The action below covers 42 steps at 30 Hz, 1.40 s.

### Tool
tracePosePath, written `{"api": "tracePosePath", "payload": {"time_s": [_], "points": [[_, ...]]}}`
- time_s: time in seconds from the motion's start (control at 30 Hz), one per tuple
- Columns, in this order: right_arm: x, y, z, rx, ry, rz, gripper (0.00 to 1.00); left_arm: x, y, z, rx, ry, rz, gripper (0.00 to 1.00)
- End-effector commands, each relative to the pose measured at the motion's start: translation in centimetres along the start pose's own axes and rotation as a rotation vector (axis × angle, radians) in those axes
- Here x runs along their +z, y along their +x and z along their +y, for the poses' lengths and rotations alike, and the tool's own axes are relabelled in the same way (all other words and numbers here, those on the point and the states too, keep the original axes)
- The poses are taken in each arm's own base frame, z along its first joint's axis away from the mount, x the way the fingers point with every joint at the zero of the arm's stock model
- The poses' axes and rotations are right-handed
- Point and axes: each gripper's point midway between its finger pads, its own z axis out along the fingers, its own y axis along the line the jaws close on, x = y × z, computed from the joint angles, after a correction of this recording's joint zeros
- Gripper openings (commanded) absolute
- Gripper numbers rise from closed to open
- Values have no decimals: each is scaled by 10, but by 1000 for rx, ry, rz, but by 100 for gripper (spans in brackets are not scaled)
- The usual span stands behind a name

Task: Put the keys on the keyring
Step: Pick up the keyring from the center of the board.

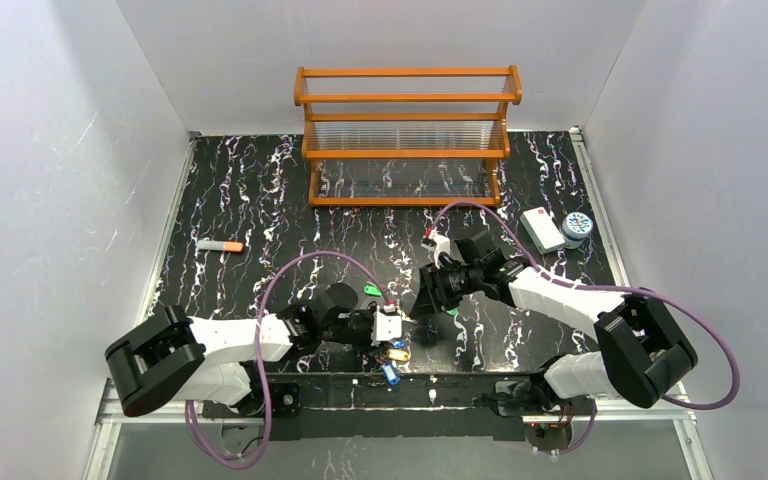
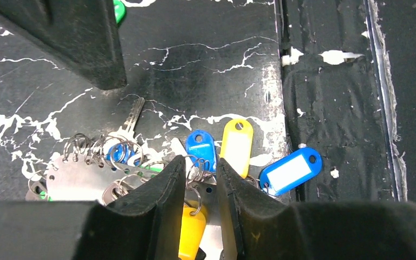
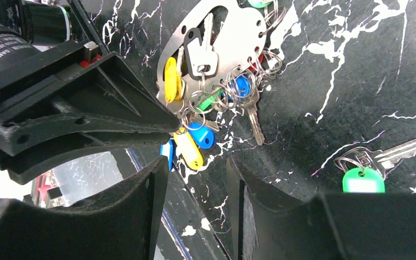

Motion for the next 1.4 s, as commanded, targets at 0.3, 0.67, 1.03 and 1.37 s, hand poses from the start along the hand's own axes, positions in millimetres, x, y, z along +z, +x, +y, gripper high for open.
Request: {"api": "tracePosePath", "payload": {"time_s": [0.3, 0.67, 1.03, 1.37], "points": [[-6, -6, 10, -8, -75, -25, 53, -2, 7, 1, 53, 54, 77, 25], [-5, -6, 10, -1, -85, -21, 53, -2, 9, 12, 77, 5, 101, 20], [-5, -7, 9, 6, -82, -23, 53, -7, 2, 18, 117, -20, 100, 24], [-4, -7, 9, 8, -84, -20, 53, -11, 6, 13, 114, -13, 101, 26]]}}
